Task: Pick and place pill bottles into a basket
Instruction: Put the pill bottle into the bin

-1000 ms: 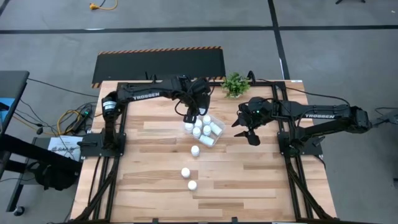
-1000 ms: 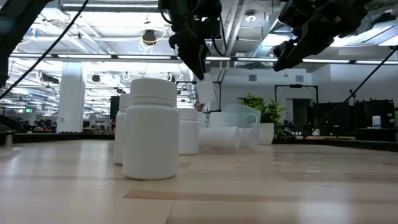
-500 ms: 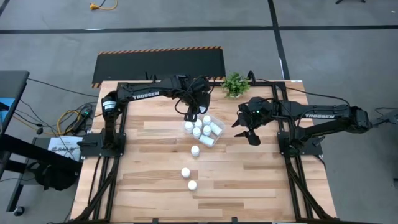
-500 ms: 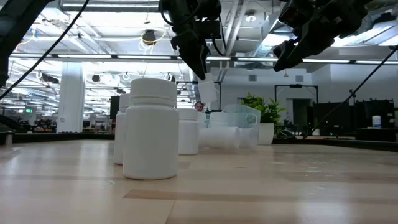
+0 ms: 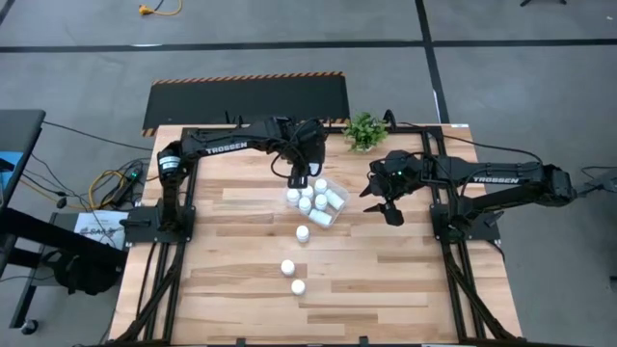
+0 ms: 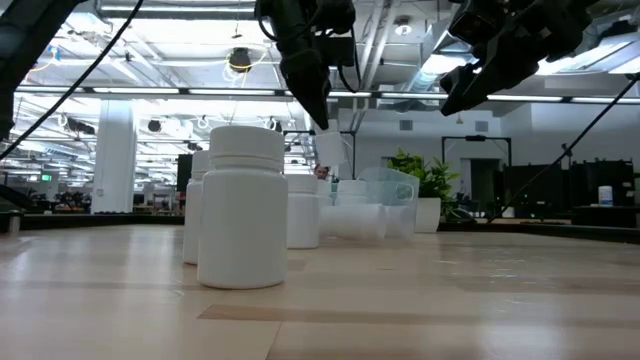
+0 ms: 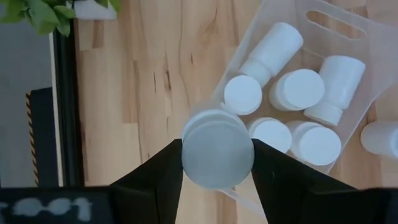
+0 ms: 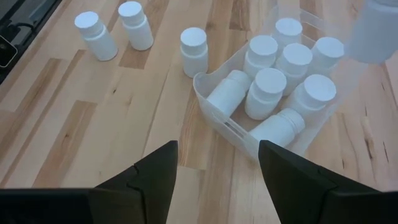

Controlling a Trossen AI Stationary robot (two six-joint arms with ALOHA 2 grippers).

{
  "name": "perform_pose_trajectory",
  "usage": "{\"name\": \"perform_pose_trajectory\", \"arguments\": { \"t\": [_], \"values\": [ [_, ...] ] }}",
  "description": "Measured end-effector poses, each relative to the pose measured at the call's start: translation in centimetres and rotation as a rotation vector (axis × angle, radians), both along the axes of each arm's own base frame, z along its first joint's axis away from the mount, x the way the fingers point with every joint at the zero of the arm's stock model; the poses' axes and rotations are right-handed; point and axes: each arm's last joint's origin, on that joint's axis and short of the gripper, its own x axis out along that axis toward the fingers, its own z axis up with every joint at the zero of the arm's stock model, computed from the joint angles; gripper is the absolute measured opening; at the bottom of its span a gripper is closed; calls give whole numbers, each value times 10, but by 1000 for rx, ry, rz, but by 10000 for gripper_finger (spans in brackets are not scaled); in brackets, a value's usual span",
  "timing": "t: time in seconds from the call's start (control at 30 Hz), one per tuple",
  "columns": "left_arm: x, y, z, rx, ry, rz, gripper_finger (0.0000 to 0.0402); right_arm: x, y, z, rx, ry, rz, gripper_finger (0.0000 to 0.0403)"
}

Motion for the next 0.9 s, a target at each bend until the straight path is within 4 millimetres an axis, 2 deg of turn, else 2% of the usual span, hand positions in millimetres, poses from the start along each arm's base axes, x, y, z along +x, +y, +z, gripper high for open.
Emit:
{"name": "perform_pose_trajectory", "arguments": {
  "t": [0.4, 0.73, 0.9],
  "values": [
    [3, -10, 0, -19, -6, 22, 160, 0, 0, 0, 0, 0, 0, 218],
    [3, -9, 0, -9, -3, 28, 160, 0, 0, 0, 1, 3, 0, 218],
    [7, -4, -15, -33, 37, 31, 160, 0, 0, 0, 1, 4, 0, 218]
  ]
}}
